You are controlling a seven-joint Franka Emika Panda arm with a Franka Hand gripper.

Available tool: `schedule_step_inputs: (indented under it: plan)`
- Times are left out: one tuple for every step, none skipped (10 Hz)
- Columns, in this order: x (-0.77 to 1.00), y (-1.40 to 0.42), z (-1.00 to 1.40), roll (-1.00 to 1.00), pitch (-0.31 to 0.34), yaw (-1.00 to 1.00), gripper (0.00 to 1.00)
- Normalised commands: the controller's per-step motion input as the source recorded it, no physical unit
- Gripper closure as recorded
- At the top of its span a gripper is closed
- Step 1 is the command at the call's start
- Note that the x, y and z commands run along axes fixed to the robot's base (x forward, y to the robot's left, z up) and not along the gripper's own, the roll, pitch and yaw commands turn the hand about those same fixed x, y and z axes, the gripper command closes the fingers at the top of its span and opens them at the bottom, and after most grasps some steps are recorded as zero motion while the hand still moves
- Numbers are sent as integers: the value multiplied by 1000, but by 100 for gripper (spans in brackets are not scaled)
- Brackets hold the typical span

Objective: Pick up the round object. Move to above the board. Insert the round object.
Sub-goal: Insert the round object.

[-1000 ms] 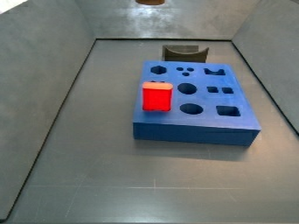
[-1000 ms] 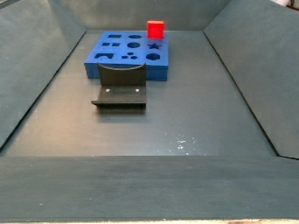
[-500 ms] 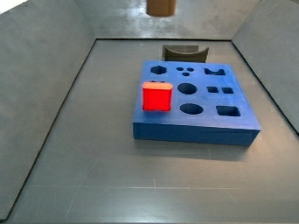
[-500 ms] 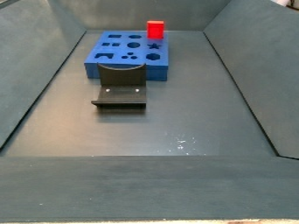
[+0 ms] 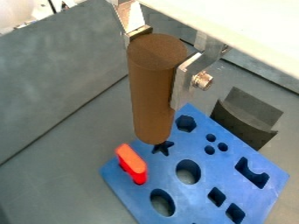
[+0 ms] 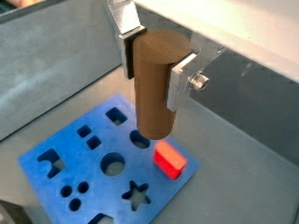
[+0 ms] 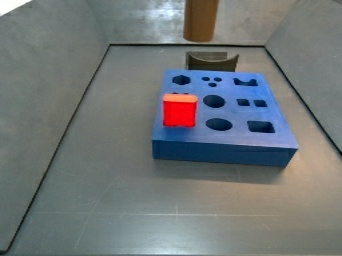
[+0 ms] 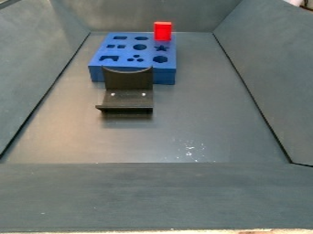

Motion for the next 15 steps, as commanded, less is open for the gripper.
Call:
schedule_step_inputs:
  plan:
    - [977, 366, -657, 0, 126, 0, 100]
    - [906, 480, -791, -60, 137, -11, 100]
    - [794, 426, -789, -80, 109, -14, 100]
    - [674, 360, -731, -74, 71, -14, 100]
    - [566, 186, -654, -69, 9, -20, 100]
    - [454, 0, -437, -246, 0, -40, 100]
    - [289, 0, -383, -280, 0, -160, 100]
    - [197, 9, -283, -309, -40, -117, 100]
    - [277, 103, -366, -191, 0, -91, 100]
    - [311, 166, -463, -14, -86, -123, 100]
    - [329, 86, -434, 134, -46, -100, 100]
    - [189, 0, -303, 294, -3, -60, 100]
    - [0, 0, -157, 43, 0, -109, 100]
    - [0, 83, -94, 3, 0, -80, 100]
    - [-66, 94, -26, 0, 0, -14, 100]
